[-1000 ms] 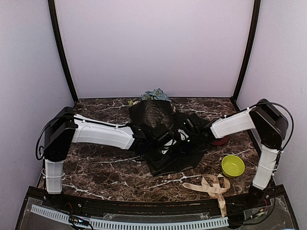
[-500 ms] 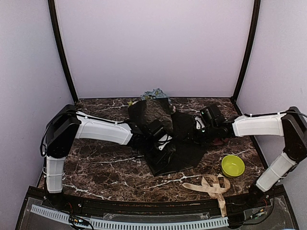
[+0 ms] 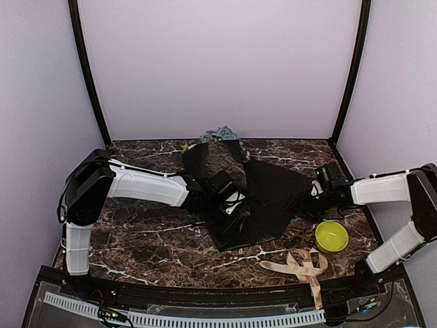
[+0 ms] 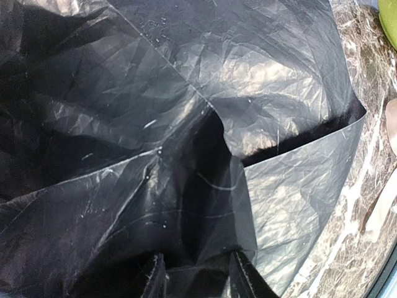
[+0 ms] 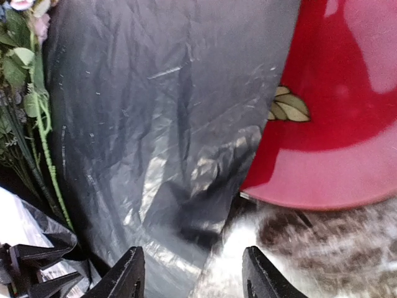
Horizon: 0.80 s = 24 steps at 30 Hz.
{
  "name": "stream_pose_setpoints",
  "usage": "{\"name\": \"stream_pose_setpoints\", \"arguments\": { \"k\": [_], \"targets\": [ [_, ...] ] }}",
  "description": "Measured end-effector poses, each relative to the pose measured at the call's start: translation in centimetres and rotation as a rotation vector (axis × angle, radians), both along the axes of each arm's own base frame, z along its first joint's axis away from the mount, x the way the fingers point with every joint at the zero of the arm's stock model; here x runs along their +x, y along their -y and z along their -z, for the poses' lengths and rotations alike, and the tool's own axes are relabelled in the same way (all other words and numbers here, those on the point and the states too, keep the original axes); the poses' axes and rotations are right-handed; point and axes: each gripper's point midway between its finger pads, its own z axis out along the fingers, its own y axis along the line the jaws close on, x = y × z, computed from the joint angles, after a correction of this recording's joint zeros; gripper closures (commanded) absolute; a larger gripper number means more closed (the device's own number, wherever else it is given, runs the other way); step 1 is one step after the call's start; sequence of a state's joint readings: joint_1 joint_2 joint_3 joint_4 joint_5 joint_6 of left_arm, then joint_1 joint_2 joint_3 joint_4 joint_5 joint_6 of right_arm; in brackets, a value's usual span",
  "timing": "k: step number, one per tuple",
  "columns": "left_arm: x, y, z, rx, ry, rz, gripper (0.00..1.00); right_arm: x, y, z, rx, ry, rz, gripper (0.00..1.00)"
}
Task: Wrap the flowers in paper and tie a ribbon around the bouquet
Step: Pick up the right corner of the flattened wrapping paper from the center of the board.
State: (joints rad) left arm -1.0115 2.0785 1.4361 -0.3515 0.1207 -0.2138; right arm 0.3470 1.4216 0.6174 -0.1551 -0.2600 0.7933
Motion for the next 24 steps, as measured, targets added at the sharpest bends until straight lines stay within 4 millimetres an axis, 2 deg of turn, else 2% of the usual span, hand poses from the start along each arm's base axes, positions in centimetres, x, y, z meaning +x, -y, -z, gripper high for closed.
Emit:
{"name": "stream_pose_setpoints", "arguments": {
  "k": [3,5,8,12,13,18,21,24],
  "targets": [
    [0.0,0.0,0.0,-0.001,0.000,0.000,0.64,0.5,-0.6,0.9,0.027,-0.011,-0.015,0.50],
    [0.0,0.0,0.1,-0.002,0.000,0.000,0.64,1.1,-1.0,0.8,0.050,0.006,-0.018,0.56],
    [0.0,0.0,0.1,-0.003,0.001,0.000,0.64,1.6,-1.5,1.0,0.082,0.014,-0.017,0.71],
    [0.0,0.1,0.1,-0.008,0.003,0.001,0.64,1.8,-2.0,1.5,0.107,0.008,-0.024,0.98],
    [0.0,0.1,0.1,-0.010,0.003,0.001,0.64,1.8,-2.1,1.4,0.110,0.013,-0.034,1.00],
    [0.0,0.1,0.2,-0.011,0.004,0.001,0.64,1.8,-2.5,0.3,0.126,0.041,-0.048,1.00],
    [0.0,0.1,0.2,-0.011,0.004,0.001,0.64,1.6,-3.4,-1.8,0.122,0.101,-0.092,1.00],
    [0.0,0.1,0.2,-0.013,0.005,0.001,0.64,1.5,-6.0,-5.2,0.118,0.192,-0.186,1.00]
  ]
}}
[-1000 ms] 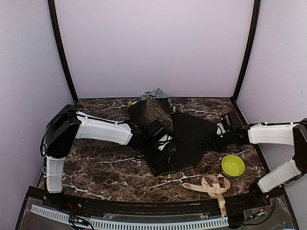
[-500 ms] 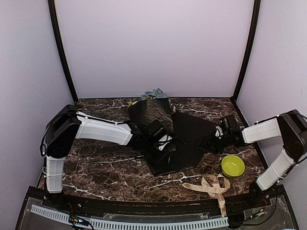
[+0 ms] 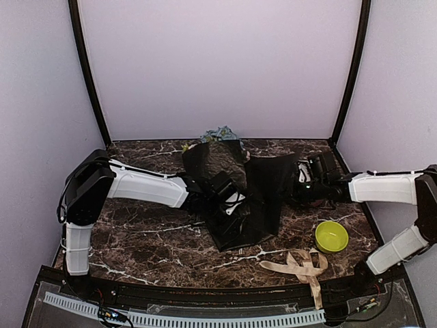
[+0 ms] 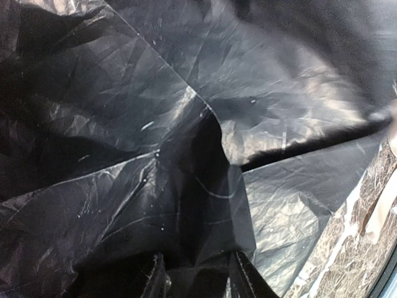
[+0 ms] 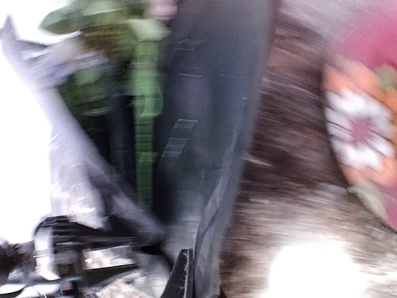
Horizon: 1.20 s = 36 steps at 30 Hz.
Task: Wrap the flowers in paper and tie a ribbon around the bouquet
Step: Pick up the right corner of the flattened wrapping paper from the center of the board, then fold the right corner of the flattened wrapping paper at the center of the board.
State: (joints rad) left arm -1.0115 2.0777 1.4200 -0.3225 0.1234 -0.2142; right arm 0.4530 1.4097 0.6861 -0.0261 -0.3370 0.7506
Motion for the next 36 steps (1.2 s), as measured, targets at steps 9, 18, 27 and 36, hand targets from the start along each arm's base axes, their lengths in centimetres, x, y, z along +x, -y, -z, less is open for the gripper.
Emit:
{"name": "stream_pose_setpoints", "arguments": {
  "k": [9,18,27,36],
  "targets": [
    [0.0,0.0,0.0,0.000,0.000,0.000,0.64,-0.9,-6.7,-6.9,0.029,0.188,-0.209,1.00],
    [-0.1,-0.1,0.0,-0.012,0.002,-0.002,0.64,-0.9,-12.2,-7.6,0.076,0.218,-0.387,1.00],
    [-1.3,-2.4,-0.4,-0.108,-0.054,-0.010,0.60,-0.7,-14.9,-4.5,0.163,0.161,-0.454,1.00],
    [-1.8,-2.4,-0.5,-0.201,-0.112,-0.012,0.60,-0.1,-16.2,-3.0,0.221,0.137,-0.458,1.00]
  ]
}}
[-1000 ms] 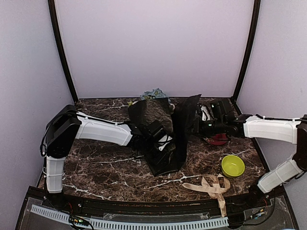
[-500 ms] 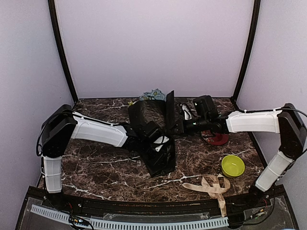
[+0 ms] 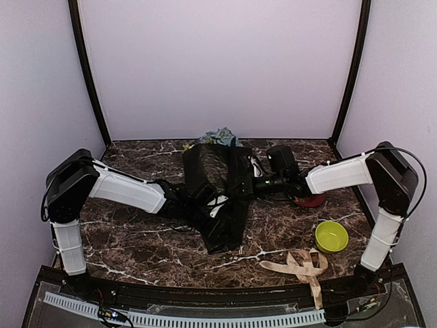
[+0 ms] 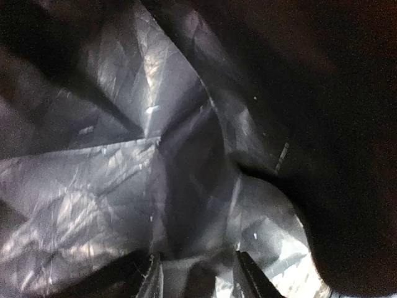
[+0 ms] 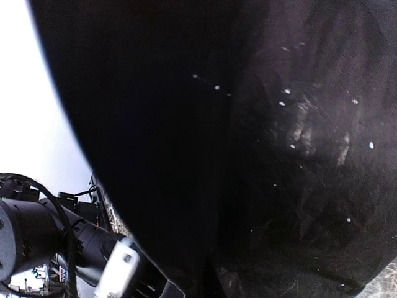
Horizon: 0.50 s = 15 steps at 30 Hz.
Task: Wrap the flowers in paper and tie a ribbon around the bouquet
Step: Fold the right corner of the flattened wrapping paper at the center of the board.
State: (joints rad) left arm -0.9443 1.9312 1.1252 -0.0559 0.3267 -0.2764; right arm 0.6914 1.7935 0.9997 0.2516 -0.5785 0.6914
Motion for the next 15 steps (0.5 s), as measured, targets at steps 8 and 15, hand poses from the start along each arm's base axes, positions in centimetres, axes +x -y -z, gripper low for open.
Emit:
{"name": "stream_pose_setpoints", "arguments": {
  "k": [8,15],
  "targets": [
    [-0.3,-0.6,-2.6,-0.118,0.040,-0.038,0.57,-0.6,-0.1,1.5,0.003,-0.032,-0.022,1.00],
    [0.0,-0.1,-5.6,-0.201,0.089,-0.040,0.56,-1.0,0.1,6.0,-0.060,-0.117,-0.022,1.00]
  ]
}}
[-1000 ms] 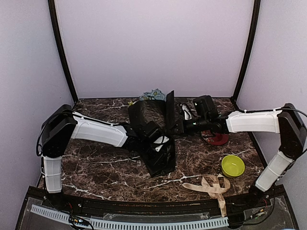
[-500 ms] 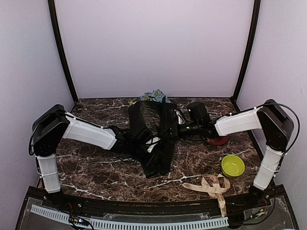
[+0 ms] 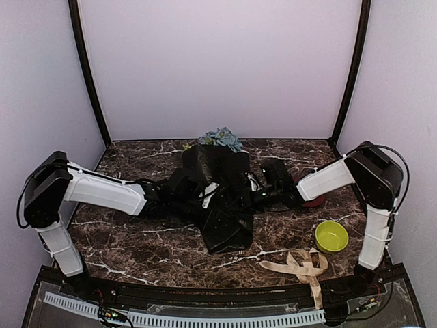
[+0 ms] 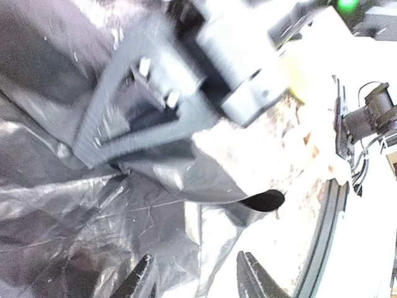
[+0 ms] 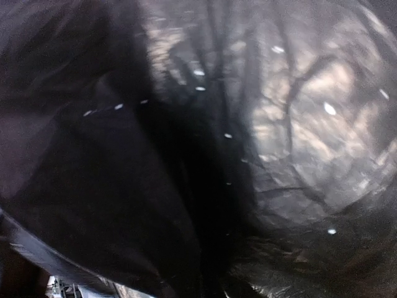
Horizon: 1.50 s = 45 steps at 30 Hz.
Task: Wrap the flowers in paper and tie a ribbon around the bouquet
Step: Fold the right corner of the flattened wrapping paper at the center of the board.
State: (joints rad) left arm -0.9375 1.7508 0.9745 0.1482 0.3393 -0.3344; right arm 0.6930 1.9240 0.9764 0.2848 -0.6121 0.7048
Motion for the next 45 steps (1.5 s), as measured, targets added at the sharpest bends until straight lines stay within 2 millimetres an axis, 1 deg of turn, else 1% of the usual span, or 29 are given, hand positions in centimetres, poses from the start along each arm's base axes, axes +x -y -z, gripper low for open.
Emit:
{"name": "stream_pose_setpoints", "arguments": {
  "k": [2,4,6,7,9,11,13,14,17,22,28,31,33,35,36,41,43,45],
  "targets": [
    [0.4,-0.4,-1.0,-0.014,0.016,-0.018,0.57,-0.1,0.2,0.8,-0.020,-0.015,0.004,1.00],
    [0.9,-1.2,-2.0,-0.028,0.019,-0.060,0.58,-0.1,0.3,1.0,-0.031,-0.017,0.004,1.00],
    [2.3,-2.8,-2.4,-0.036,0.001,-0.145,0.60,0.0,0.3,1.0,-0.041,-0.010,0.005,1.00],
    [3.2,-3.9,-2.2,-0.034,-0.021,-0.202,0.60,0.1,0.4,1.1,-0.049,-0.007,0.006,1.00],
    [4.8,-6.0,-0.8,-0.018,-0.076,-0.311,0.61,0.2,0.3,1.1,-0.065,0.003,0.005,1.00],
    [5.8,-8.4,1.6,0.019,-0.142,-0.417,0.61,0.2,0.2,1.0,-0.082,0.012,0.002,1.00],
    [5.7,-9.4,3.4,0.054,-0.193,-0.469,0.60,0.0,0.0,0.8,-0.094,0.024,-0.004,1.00],
    [5.4,-9.6,4.3,0.071,-0.220,-0.482,0.60,-0.1,-0.1,0.5,-0.095,0.031,-0.007,1.00],
    [5.0,-9.6,5.8,0.096,-0.261,-0.496,0.60,-0.1,-0.7,-0.4,-0.092,0.051,-0.014,1.00],
    [5.7,-8.6,5.8,0.075,-0.271,-0.494,0.61,-0.5,-2.7,-2.2,-0.084,0.103,-0.040,1.00],
    [5.8,-8.6,5.8,0.073,-0.272,-0.495,0.62,-1.5,-5.5,-4.6,-0.046,0.175,-0.082,1.00],
    [5.8,-8.6,5.8,0.073,-0.272,-0.494,0.63,-1.5,-6.8,-5.8,-0.018,0.202,-0.095,1.00],
    [5.7,-8.5,5.8,0.073,-0.273,-0.492,0.63,-1.3,-7.7,-6.1,0.000,0.214,-0.101,1.00],
    [5.7,-8.5,5.8,0.072,-0.274,-0.492,0.63,-1.1,-8.3,-5.6,0.012,0.207,-0.102,1.00],
    [5.7,-8.5,5.8,0.072,-0.276,-0.490,0.63,-1.0,-8.6,-5.1,0.014,0.198,-0.101,1.00],
    [5.7,-8.4,5.8,0.068,-0.277,-0.487,0.63,-0.8,-8.9,-1.0,-0.031,0.133,-0.098,1.00],
    [5.6,-8.5,5.8,0.065,-0.274,-0.487,0.61,-0.8,-8.7,0.3,-0.057,0.114,-0.095,1.00],
    [5.5,-8.7,5.7,0.066,-0.263,-0.488,0.57,-0.8,-8.6,0.9,-0.068,0.110,-0.093,1.00]
  ]
}}
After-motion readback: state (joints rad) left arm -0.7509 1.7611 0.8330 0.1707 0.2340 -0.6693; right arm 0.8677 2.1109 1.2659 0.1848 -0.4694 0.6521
